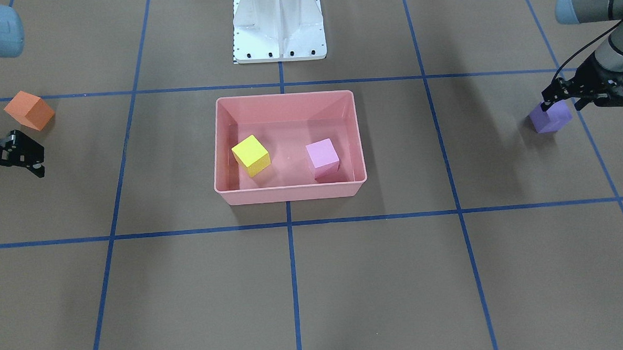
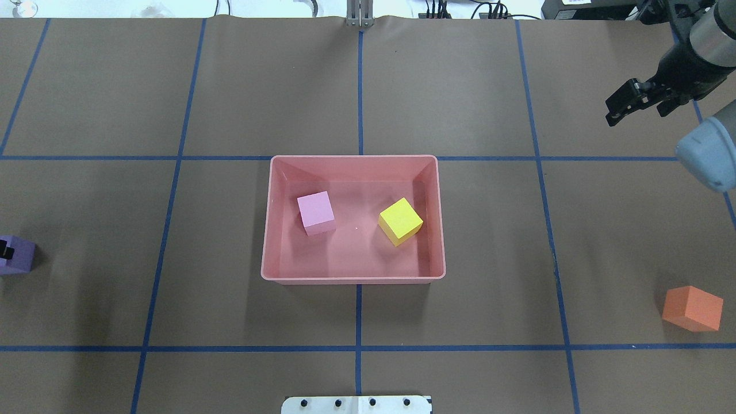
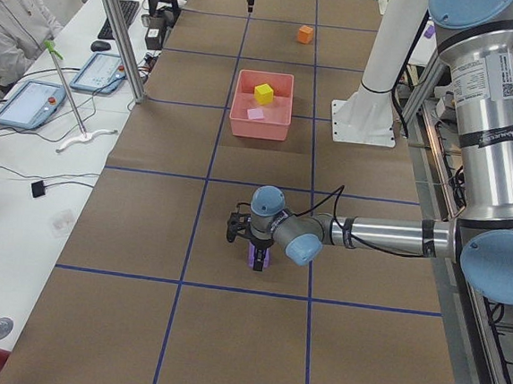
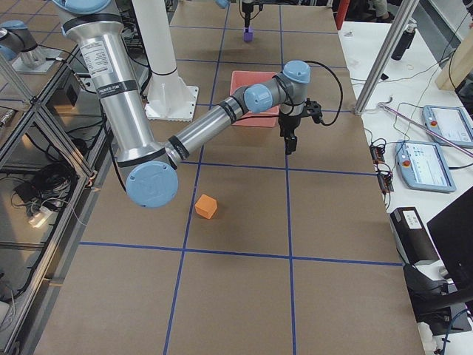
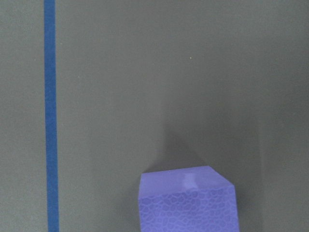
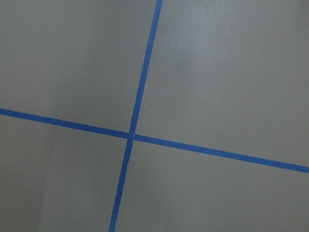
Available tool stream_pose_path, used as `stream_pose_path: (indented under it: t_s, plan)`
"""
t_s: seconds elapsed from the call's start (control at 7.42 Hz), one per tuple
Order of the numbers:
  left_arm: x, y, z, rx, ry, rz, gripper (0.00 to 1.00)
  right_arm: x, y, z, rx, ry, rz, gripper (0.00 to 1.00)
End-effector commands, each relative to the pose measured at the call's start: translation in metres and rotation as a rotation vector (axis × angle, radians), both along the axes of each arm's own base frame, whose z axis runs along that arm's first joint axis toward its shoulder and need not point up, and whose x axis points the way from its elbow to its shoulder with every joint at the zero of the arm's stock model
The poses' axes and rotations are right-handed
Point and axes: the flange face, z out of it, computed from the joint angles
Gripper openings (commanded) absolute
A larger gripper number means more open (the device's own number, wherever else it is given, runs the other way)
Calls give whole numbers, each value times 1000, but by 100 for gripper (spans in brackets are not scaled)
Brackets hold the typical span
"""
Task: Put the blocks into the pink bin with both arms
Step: 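Raise the right gripper away while the left gripper grasps the purple cube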
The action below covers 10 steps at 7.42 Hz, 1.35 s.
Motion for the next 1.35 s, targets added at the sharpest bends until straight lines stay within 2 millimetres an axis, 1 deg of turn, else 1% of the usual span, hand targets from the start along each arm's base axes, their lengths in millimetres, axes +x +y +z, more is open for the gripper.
stream_pose_path:
  t_s: [0.0,0.13,0.27,0.4,0.54,0.67,0.81,0.94,1.08,1.21]
  plan:
    - [8,-9,4,2,-1,5,99,1,0,2,-1,0,-1,100]
    - [8,-10,6,0,-2,5,88,2,2,5,-5,4,0,100]
    - [8,-10,6,-1,-3,5,59,2,5,14,-17,13,-3,100]
    - [14,-9,4,3,0,17,34,4,8,23,-13,19,-18,100]
    - [19,-16,-8,18,14,14,18,8,14,35,-4,26,-44,100]
    - [24,-23,-31,43,43,19,14,18,19,50,-9,37,-54,100]
    - [30,-25,-69,26,84,47,14,31,29,79,-7,59,-99,100]
    - [40,-37,-131,-11,108,69,14,49,33,95,2,69,-117,100]
    - [52,-54,-205,-35,98,65,14,56,45,115,-29,79,-119,100]
    - [70,-82,-277,-65,99,43,15,62,62,143,20,60,-113,100]
